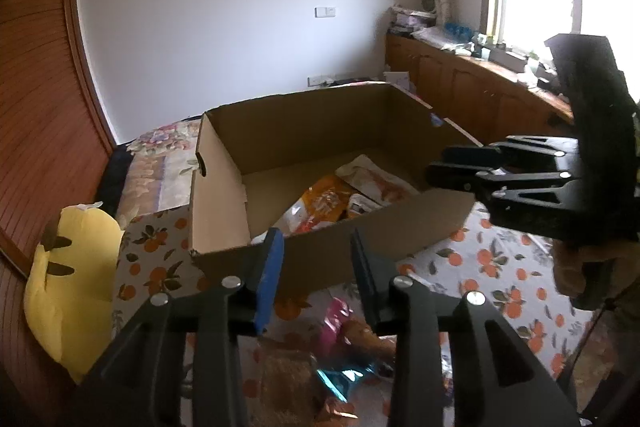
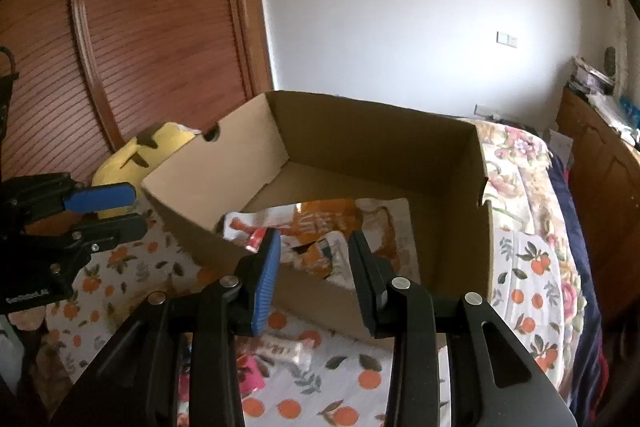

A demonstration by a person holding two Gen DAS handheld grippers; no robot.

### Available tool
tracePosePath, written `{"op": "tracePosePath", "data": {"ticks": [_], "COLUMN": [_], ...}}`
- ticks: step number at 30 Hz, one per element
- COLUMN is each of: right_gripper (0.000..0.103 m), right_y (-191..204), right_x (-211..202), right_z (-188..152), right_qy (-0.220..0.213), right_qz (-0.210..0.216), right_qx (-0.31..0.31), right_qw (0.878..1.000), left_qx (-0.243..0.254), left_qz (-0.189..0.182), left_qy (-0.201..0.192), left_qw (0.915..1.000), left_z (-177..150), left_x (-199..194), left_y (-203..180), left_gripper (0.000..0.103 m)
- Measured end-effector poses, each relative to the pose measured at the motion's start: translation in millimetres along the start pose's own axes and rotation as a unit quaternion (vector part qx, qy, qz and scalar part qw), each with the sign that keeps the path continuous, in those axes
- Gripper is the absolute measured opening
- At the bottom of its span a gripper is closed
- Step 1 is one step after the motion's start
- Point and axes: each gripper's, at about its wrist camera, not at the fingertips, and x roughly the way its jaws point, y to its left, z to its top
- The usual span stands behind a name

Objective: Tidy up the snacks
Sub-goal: 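Carry both packets over the box and open both tools to drop them inside, then lower the right tool to the pink bread packet while the left tool reaches the rice-cracker tray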

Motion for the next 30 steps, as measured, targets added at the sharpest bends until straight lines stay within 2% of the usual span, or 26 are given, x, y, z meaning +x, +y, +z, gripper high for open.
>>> {"op": "tracePosePath", "data": {"ticks": [5, 11, 15, 20, 26, 30], "right_gripper": [0.035, 0.035, 0.036, 0.037, 0.037, 0.038], "right_y": [9, 20, 30, 42, 56, 63], "right_x": [-11, -22, -29, -29, -15, -5], "right_z": [-8, -19, -27, -37, -53, -60], "right_qy": [0.0, 0.004, 0.006, 0.014, 0.032, 0.043], "right_qz": [0.005, 0.018, 0.029, 0.047, 0.057, 0.064], "right_qx": [-0.004, -0.009, -0.015, -0.016, -0.02, -0.02], "right_qw": [1.0, 1.0, 0.999, 0.999, 0.998, 0.997], "left_qx": [0.002, 0.001, 0.008, 0.012, -0.007, -0.014], "left_qz": [-0.012, 0.027, 0.056, 0.059, 0.039, 0.006], "left_qy": [0.005, -0.01, 0.002, 0.022, 0.036, 0.055], "left_qw": [0.9999, 0.9996, 0.9984, 0.9979, 0.9986, 0.9984], "left_z": [-6, -15, -25, -44, -63, -74], "left_x": [-16, -34, -36, -33, -28, -24], "left_y": [-6, -7, -4, -1, 7, 13], "left_gripper": [0.037, 0.037, 0.037, 0.038, 0.038, 0.038]}}
